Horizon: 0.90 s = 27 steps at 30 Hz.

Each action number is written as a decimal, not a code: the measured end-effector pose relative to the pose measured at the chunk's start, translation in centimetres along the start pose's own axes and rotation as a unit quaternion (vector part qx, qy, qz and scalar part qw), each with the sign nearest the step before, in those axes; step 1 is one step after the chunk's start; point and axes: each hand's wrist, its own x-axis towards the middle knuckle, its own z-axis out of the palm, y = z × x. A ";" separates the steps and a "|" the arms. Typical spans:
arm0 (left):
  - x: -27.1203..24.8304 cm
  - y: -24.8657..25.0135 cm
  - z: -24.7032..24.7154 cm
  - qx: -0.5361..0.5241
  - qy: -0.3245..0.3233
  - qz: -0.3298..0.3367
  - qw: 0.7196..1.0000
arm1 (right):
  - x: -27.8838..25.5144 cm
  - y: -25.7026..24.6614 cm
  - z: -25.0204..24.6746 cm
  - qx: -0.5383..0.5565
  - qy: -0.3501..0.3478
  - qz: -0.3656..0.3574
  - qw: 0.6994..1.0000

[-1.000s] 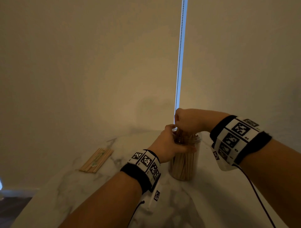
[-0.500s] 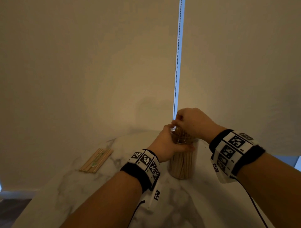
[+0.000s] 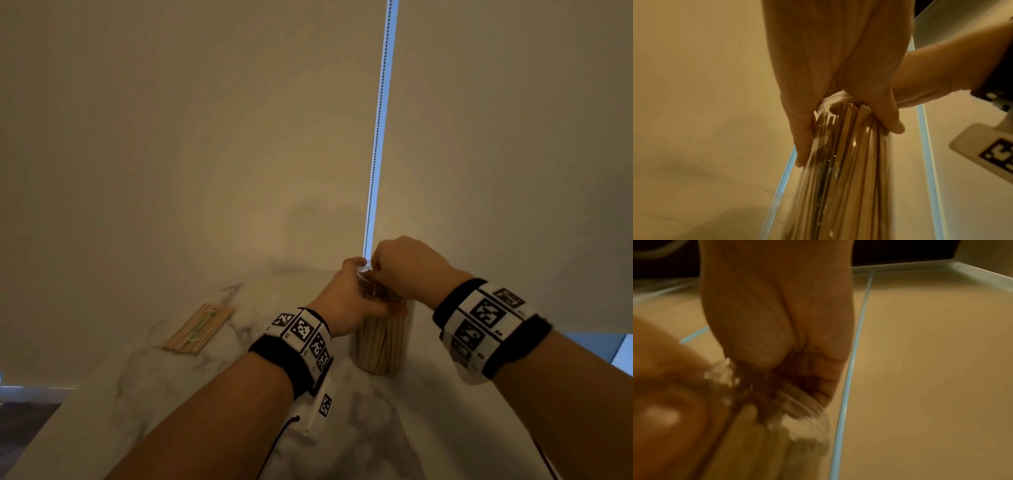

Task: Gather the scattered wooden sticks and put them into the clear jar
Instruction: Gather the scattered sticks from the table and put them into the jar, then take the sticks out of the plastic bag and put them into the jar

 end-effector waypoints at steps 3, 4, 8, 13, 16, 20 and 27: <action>-0.1 0.1 -0.1 0.002 0.006 0.007 1.000 | 0.6 0.0 -0.7 0.077 -0.042 -0.015 0.996; -0.1 0.1 -0.1 0.002 0.010 0.012 1.000 | 0.6 0.2 -1.0 0.100 -0.032 -0.013 0.994; -0.4 0.5 -0.2 -0.001 -0.006 0.012 1.000 | 0.6 1.0 -1.2 0.064 0.052 0.022 0.996; -0.3 0.3 -0.3 0.007 -0.005 0.018 1.000 | -0.1 1.6 -1.7 0.154 -0.011 -0.001 0.988; -0.6 0.7 -0.3 -0.019 -0.005 0.034 0.999 | -0.3 1.1 -1.7 0.133 -0.050 -0.037 0.989; -1.2 1.2 -0.3 -0.037 0.007 0.047 0.998 | 0.2 0.3 -1.7 0.122 -0.027 -0.050 0.991; -1.4 -1.5 -8.6 0.139 0.004 -0.151 0.979 | -1.1 0.7 -2.0 0.168 0.077 -0.002 0.983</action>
